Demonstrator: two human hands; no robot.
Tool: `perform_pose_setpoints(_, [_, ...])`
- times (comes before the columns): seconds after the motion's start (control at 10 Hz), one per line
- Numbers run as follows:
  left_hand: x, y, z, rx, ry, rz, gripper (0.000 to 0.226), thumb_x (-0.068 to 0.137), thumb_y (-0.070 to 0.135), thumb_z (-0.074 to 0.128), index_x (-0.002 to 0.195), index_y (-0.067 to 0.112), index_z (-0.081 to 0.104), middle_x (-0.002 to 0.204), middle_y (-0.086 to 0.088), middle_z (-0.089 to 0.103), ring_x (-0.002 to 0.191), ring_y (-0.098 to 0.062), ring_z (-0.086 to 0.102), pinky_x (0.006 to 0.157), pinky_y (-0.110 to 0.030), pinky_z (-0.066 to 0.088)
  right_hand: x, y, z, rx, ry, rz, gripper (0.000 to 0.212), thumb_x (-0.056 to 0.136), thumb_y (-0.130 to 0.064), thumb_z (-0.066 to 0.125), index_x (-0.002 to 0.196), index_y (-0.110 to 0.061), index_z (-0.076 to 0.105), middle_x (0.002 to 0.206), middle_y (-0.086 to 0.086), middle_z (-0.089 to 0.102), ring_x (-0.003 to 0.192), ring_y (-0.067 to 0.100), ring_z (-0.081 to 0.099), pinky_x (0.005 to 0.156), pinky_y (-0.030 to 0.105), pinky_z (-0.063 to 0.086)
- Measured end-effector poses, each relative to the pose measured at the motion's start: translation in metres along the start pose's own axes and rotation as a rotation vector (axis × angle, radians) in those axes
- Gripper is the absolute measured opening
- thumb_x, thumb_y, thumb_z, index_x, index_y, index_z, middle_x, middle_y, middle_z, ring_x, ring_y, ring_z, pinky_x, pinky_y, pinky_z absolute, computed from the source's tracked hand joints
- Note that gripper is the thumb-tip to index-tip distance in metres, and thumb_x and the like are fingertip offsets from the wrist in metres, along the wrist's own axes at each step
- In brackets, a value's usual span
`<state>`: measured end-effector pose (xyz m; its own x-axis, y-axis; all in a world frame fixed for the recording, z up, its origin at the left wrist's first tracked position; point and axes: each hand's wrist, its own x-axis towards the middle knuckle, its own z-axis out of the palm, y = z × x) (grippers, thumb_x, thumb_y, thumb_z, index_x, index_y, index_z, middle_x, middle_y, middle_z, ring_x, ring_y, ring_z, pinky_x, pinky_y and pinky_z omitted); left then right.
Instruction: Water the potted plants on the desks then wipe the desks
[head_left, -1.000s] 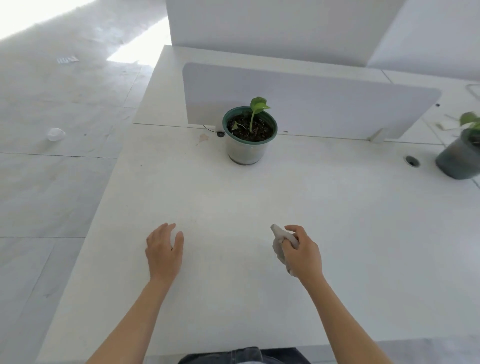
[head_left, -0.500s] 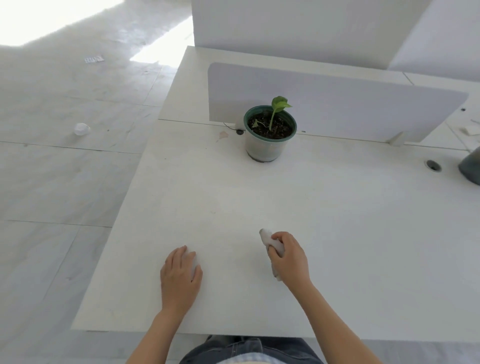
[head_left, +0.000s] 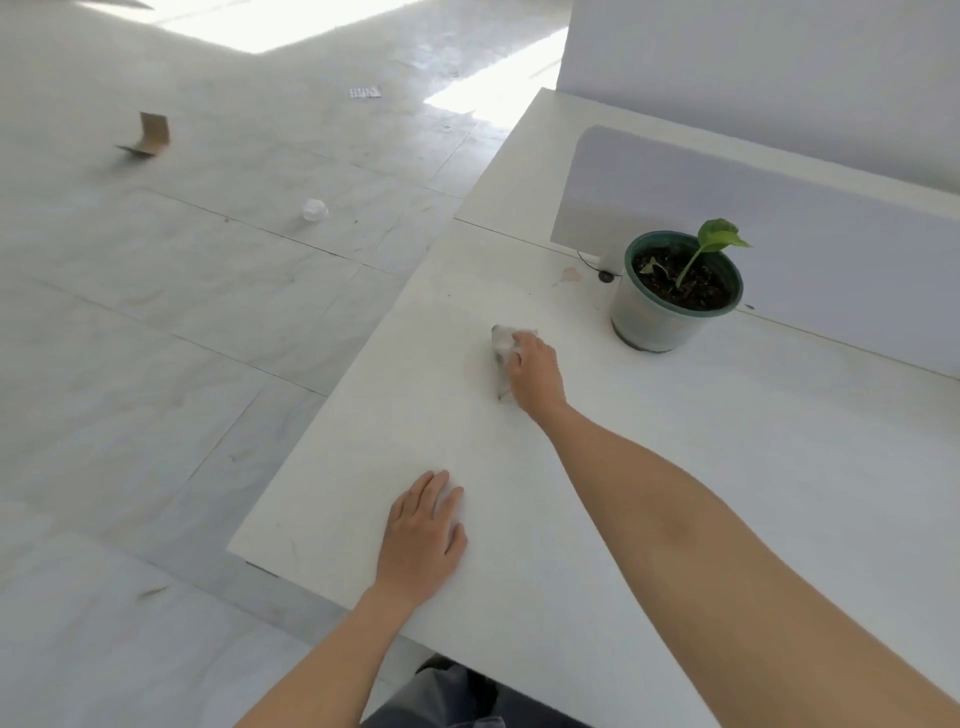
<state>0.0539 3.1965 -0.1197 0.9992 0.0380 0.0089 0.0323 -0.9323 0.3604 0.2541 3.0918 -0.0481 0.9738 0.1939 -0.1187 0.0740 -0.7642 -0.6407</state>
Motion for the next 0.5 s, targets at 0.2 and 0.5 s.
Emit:
perform_pose_setpoints(0.2, [-0.001, 0.001, -0.001, -0.006, 0.037, 0.019, 0.041, 0.074, 0.033, 0.042, 0.106, 0.017, 0.063, 0.113, -0.008, 0.068, 0.115, -0.02, 0.042, 0.086, -0.032, 0.05, 0.006, 0.014, 0.025, -0.395, -0.351, -0.065, 0.043, 0.095, -0.018, 0.028, 0.137, -0.021, 0.032, 0.153, 0.006, 0.014, 0.142, 0.028, 0.004, 0.11, 0.055, 0.013])
perform_pose_setpoints(0.5, [-0.002, 0.002, 0.008, 0.054, 0.074, 0.021, 0.041, 0.073, 0.033, 0.042, 0.104, 0.017, 0.064, 0.112, -0.008, 0.067, 0.115, -0.019, 0.042, 0.09, -0.032, 0.041, -0.009, -0.004, -0.018, -0.265, -0.26, -0.104, 0.051, 0.095, -0.044, 0.029, 0.143, -0.036, 0.017, 0.158, 0.001, -0.001, 0.144, 0.024, -0.006, 0.113, 0.054, 0.001])
